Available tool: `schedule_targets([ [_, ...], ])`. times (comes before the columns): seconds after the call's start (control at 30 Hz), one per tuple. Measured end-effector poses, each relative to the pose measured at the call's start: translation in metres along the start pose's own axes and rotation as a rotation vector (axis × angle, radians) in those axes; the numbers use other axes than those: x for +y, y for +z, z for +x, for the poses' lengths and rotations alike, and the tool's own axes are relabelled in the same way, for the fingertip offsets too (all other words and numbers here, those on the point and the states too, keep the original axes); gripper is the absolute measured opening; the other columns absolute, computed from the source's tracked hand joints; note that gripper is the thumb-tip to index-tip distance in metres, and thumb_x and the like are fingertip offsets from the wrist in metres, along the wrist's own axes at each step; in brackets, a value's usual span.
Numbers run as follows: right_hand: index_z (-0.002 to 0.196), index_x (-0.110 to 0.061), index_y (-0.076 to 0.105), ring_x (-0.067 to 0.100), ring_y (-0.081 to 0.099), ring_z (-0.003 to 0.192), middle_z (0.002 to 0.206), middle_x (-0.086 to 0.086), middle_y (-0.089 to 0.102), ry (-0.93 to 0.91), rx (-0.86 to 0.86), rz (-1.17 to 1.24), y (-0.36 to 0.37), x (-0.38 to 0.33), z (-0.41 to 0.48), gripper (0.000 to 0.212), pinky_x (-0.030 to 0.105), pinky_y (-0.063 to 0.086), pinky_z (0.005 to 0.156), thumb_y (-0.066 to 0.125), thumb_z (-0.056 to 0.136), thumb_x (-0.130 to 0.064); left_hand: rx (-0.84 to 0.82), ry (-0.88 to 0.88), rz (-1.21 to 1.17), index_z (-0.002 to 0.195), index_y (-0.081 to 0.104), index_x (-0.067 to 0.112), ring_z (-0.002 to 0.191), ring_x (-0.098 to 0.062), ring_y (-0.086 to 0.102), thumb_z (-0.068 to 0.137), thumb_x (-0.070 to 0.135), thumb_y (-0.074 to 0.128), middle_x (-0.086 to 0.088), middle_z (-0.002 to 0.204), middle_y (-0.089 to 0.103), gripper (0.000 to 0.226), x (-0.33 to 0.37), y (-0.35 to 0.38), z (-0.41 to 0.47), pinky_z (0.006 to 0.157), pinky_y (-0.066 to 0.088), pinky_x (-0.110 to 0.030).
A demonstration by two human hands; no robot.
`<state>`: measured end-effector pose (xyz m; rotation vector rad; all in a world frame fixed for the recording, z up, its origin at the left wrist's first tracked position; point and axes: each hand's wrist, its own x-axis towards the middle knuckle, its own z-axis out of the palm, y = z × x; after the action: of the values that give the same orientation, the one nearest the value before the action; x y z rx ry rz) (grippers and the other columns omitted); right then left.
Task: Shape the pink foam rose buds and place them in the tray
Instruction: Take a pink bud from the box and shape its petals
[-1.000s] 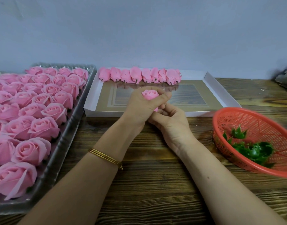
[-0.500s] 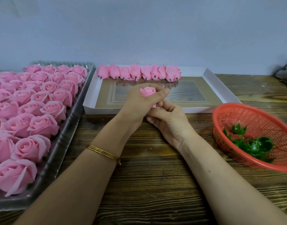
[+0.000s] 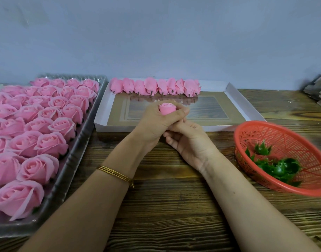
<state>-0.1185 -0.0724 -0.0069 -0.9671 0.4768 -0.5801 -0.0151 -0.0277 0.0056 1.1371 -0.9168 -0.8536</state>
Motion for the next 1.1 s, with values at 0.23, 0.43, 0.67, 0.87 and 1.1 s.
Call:
schedule_targets([
  [0.23, 0.115, -0.012, 0.061, 0.019, 0.057, 0.077, 0.082, 0.006, 0.058, 0.082, -0.040, 0.155, 0.001, -0.004, -0.001, 0.045, 0.033, 0.050, 0.073, 0.051, 0.074, -0.027, 0.127, 0.087, 0.224, 0.075, 0.067, 0.020, 0.054, -0.007, 0.059, 0.081, 0.007, 0.075, 0.008, 0.061, 0.064, 0.016, -0.003, 0.007, -0.003, 0.053, 0.049, -0.022],
  [0.43, 0.103, -0.021, 0.063, 0.017, 0.063, 0.081, 0.087, 0.002, 0.066, 0.075, -0.004, 0.097, 0.003, -0.008, -0.001, 0.021, 0.035, 0.050, 0.081, 0.053, 0.093, -0.037, 0.058, 0.215, 0.479, 0.083, 0.061, 0.024, 0.071, -0.012, 0.061, 0.076, 0.006, 0.074, 0.010, 0.074, 0.063, 0.023, 0.003, 0.012, -0.005, 0.068, 0.052, -0.034],
  [0.67, 0.102, -0.016, 0.063, 0.015, 0.065, 0.079, 0.089, 0.004, 0.068, 0.051, -0.008, 0.102, 0.007, -0.006, -0.002, 0.019, 0.029, 0.055, 0.070, 0.053, 0.095, -0.030, 0.038, 0.204, 0.485, 0.081, 0.062, 0.010, 0.068, -0.014, 0.059, 0.078, 0.002, 0.073, 0.000, 0.075, 0.063, 0.014, 0.005, 0.008, -0.013, 0.060, 0.050, -0.028],
  [0.87, 0.082, -0.019, 0.065, 0.018, 0.061, 0.089, 0.086, 0.004, 0.066, 0.043, -0.012, 0.075, 0.009, 0.000, -0.003, 0.015, 0.032, 0.052, 0.080, 0.054, 0.091, -0.015, 0.085, 0.164, 0.444, 0.076, 0.061, 0.021, 0.063, -0.015, 0.058, 0.076, -0.004, 0.069, 0.006, 0.067, 0.060, 0.027, -0.001, 0.007, -0.021, 0.059, 0.055, -0.039],
  [1.1, 0.076, -0.020, 0.071, 0.007, 0.067, 0.064, 0.070, -0.002, 0.069, 0.053, -0.057, 0.049, 0.006, 0.002, -0.003, 0.020, 0.022, 0.054, 0.057, 0.058, 0.091, -0.020, 0.194, 0.123, 0.435, 0.081, 0.066, 0.008, 0.071, -0.028, 0.068, 0.073, -0.009, 0.060, -0.009, 0.071, 0.068, 0.020, -0.003, 0.011, -0.026, 0.063, 0.060, -0.046],
])
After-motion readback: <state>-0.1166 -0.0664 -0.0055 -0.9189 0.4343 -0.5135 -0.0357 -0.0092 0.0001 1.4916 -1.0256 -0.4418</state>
